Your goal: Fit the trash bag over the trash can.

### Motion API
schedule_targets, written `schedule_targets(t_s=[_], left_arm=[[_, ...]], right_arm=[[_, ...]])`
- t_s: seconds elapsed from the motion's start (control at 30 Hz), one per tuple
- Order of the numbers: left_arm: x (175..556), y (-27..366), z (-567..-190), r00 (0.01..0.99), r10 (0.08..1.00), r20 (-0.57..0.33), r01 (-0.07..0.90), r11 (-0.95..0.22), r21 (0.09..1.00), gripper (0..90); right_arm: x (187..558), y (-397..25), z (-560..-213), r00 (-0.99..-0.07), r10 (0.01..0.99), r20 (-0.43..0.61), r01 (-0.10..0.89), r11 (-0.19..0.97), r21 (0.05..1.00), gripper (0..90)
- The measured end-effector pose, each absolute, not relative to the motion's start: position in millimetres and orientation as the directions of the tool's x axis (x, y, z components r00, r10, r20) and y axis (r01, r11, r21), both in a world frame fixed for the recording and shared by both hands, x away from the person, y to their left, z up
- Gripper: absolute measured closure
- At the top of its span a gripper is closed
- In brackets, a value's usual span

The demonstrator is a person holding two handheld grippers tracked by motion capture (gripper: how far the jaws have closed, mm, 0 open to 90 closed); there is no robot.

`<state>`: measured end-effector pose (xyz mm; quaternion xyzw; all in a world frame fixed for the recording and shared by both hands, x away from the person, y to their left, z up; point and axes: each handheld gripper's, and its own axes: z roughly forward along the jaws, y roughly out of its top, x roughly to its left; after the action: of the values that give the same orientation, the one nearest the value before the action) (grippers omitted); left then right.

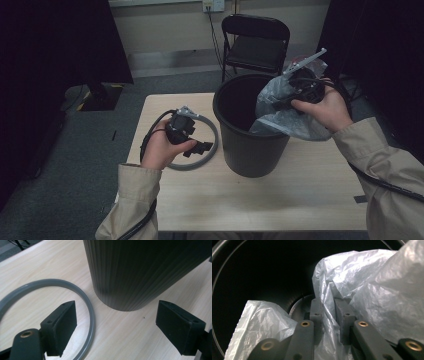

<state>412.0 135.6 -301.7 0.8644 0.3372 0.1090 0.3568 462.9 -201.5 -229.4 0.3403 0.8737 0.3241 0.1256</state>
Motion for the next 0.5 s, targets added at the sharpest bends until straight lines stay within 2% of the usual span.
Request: schedule_targets(t_s=[0.17,0.5], left_arm=[[414.0,132.9,-281.1,0.758,0.651,-0.049,0.489,-0.515,0.704,16.6],[418.4,125.8,-263.9,0.772,0.635,-0.037,0.473,-0.535,0.7,16.5]], right_arm=[[464.1,-191.9,-229.8,-0.751,0.66,-0.001,0.497,0.567,0.657,82.5],[466.8,-179.4,-229.9,-0.763,0.647,-0.009,0.485,0.581,0.654,82.9]])
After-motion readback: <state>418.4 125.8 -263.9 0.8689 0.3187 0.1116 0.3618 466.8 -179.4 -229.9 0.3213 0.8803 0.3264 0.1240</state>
